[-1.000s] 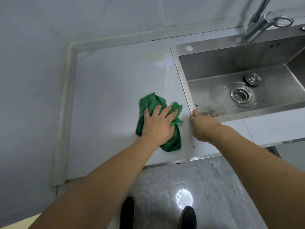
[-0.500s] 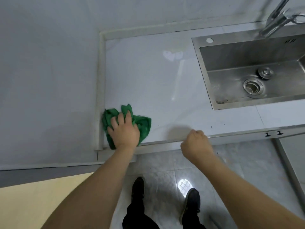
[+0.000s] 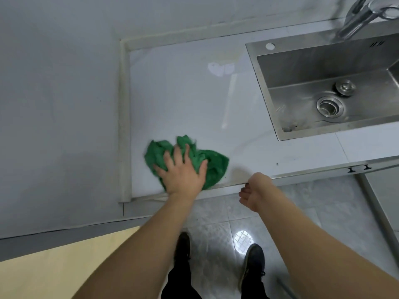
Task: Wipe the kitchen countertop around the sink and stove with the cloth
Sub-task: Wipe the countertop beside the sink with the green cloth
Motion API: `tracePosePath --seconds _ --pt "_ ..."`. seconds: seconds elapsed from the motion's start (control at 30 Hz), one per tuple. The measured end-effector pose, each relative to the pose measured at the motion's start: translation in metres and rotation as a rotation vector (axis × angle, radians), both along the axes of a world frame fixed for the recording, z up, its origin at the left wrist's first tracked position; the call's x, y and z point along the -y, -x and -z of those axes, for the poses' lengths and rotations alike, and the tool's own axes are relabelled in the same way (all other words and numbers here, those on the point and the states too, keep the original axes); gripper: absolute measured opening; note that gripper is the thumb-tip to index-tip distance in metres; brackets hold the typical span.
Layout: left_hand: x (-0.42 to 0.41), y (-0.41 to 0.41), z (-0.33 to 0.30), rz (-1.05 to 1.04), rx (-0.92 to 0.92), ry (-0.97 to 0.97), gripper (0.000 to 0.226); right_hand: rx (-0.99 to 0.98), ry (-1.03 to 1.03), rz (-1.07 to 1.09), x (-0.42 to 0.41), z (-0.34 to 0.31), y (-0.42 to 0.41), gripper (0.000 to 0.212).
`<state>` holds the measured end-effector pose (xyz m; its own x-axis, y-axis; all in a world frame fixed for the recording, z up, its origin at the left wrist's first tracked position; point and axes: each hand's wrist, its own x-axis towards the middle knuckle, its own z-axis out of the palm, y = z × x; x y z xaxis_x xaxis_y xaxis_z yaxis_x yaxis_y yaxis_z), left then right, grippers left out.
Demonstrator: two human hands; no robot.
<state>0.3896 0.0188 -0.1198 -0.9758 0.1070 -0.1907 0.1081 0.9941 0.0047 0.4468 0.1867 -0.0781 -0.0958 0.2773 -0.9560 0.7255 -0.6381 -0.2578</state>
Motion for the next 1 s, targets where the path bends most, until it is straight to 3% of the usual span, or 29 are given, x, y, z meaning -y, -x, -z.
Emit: tracePosePath --seconds 0.13,0.23,0.3,0.37,0.43,0.47,0.53,0.6,0.7,0.77,0.87,0.9,0.93,1.0 --pt "-0.068 0.005 0.001 0.349 -0.022 -0.156 0.059 -0.024 -0.062 -0.086 -0.016 0.015 -0.011 0.037" --pt "-0.033 0.012 0.007 0.599 -0.099 -0.201 0.059 -0.052 -0.057 -0.089 -0.014 0.022 -0.011 0.027" --pt "0.02 0.013 0.011 0.402 -0.184 -0.171 0.056 -0.076 -0.039 -0.089 -0.008 0.023 -0.007 0.023" --pt "0.063 0.014 0.01 -0.023 -0.181 -0.141 0.053 -0.106 -0.04 -0.131 -0.004 0.02 -0.006 0.024" --pt "0.063 0.006 0.009 -0.324 -0.159 -0.097 0.051 -0.086 -0.043 -0.129 -0.005 0.02 -0.01 0.021" --pt "0.047 0.0 0.008 -0.364 -0.163 -0.083 0.05 -0.066 -0.057 -0.122 -0.009 0.021 -0.014 0.024" --pt "-0.001 -0.011 0.007 -0.26 -0.18 -0.15 0.051 -0.052 -0.066 -0.082 -0.018 0.024 -0.021 0.036" --pt "-0.042 -0.029 0.011 -0.003 -0.204 -0.195 0.053 -0.033 -0.068 -0.054 -0.026 0.025 -0.027 0.04" --pt "-0.038 -0.03 0.017 0.322 -0.265 -0.167 0.048 -0.032 -0.037 -0.018 -0.031 0.026 -0.031 0.04" --pt "-0.012 -0.011 0.016 0.278 -0.264 -0.129 0.046 -0.035 -0.026 -0.024 -0.031 0.023 -0.029 0.038" --pt "-0.002 -0.002 0.014 -0.188 -0.222 -0.124 0.043 -0.055 -0.008 -0.021 -0.036 0.015 -0.026 0.034" --pt "-0.018 -0.009 0.012 -0.237 -0.234 -0.137 0.043 -0.062 -0.016 -0.013 -0.042 0.014 -0.026 0.032" --pt "-0.041 -0.019 0.012 -0.18 -0.248 -0.164 0.043 -0.064 -0.036 -0.003 -0.049 0.014 -0.028 0.03" --pt "-0.087 -0.053 0.011 0.161 -0.271 -0.248 0.043 -0.047 -0.068 0.019 -0.067 0.014 -0.034 0.036"
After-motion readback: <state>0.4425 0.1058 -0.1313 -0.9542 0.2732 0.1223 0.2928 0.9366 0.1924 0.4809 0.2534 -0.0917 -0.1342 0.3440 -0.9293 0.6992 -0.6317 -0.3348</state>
